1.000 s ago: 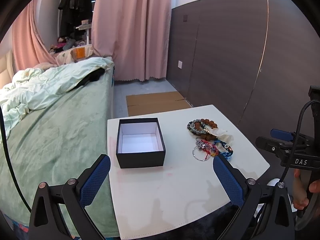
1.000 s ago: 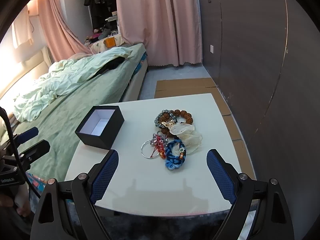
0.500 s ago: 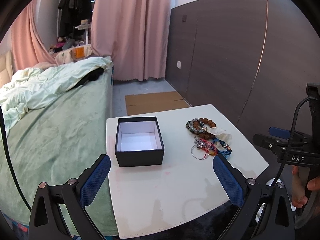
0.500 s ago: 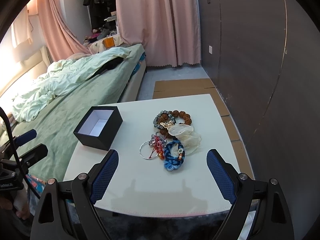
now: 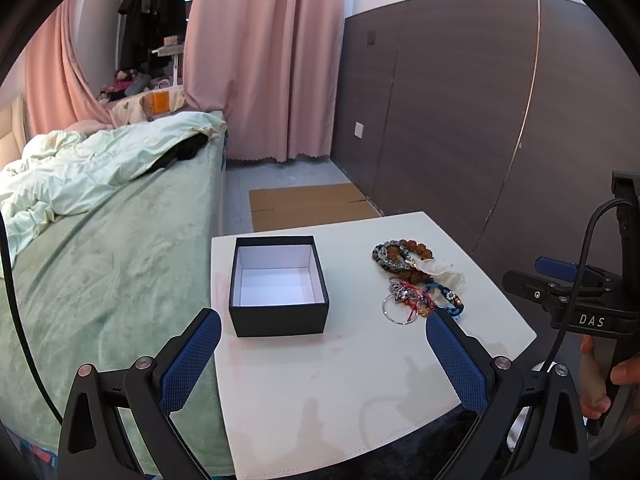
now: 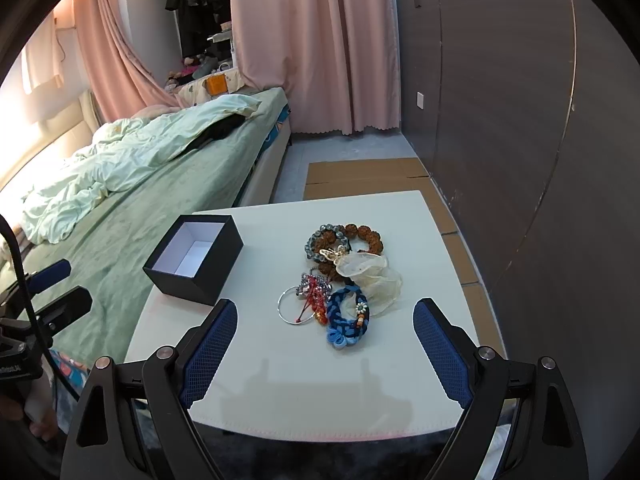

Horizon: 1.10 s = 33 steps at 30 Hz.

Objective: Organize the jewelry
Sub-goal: 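Grasp the blue braided bracelet with the right gripper while the left gripper approaches the silver chain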

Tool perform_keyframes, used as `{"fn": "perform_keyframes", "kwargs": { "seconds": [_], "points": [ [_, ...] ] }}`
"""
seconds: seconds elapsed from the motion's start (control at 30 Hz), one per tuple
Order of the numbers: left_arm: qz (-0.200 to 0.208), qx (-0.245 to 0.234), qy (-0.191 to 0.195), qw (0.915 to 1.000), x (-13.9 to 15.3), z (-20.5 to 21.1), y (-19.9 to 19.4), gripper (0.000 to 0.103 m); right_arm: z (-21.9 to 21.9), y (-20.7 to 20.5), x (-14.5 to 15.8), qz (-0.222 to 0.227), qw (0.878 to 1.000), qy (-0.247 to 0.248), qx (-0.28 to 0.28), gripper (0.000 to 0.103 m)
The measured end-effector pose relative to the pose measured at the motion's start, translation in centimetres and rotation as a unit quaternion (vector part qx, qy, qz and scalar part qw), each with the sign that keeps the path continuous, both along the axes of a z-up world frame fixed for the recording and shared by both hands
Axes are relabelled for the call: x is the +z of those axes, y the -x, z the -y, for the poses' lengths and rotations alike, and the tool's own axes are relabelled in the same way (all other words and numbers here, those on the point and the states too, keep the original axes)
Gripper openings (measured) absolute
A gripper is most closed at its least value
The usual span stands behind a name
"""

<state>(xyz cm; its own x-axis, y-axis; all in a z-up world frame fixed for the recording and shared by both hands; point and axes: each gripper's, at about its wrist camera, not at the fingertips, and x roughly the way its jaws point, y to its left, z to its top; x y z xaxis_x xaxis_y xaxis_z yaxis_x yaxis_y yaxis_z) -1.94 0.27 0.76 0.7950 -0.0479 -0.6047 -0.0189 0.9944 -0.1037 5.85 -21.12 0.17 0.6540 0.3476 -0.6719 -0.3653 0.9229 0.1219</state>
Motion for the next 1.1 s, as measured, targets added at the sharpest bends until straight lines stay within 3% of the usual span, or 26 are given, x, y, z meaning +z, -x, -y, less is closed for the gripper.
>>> {"fn": "perform_keyframes", "kwargs": {
  "seconds": [0.33, 0.63, 0.73, 0.9, 1.1],
  "points": [
    [-0.010, -0.007, 0.020, 0.9997, -0.7, 0.4, -2.1, 0.101, 1.8, -2.5, -0.8, -0.054, 0.997, -0.059, -0.019, 0.090],
    [-0.037, -0.029, 0.043, 0.9980, -2.2, 2.1, -5.0, 0.086, 4.7, -4.7, -2.3, -0.108, 0.986, -0.114, -0.064, 0.089],
    [-0.047, -0.040, 0.042, 0.9972, -2.9, 3.1, -5.9, 0.083, 5.1, -5.6, -3.1, -0.128, 0.981, -0.127, -0.072, 0.082],
    [-0.066, -0.064, 0.026, 0.9955, -4.2, 4.9, -7.2, 0.069, 5.5, -7.7, -6.8, -0.208, 0.961, -0.163, -0.078, 0.061],
    [-0.094, -0.087, 0.013, 0.9916, -6.3, 6.8, -9.1, 0.061, 4.6, -9.2, -9.8, -0.260, 0.945, -0.180, -0.085, 0.056]
  ]
}}
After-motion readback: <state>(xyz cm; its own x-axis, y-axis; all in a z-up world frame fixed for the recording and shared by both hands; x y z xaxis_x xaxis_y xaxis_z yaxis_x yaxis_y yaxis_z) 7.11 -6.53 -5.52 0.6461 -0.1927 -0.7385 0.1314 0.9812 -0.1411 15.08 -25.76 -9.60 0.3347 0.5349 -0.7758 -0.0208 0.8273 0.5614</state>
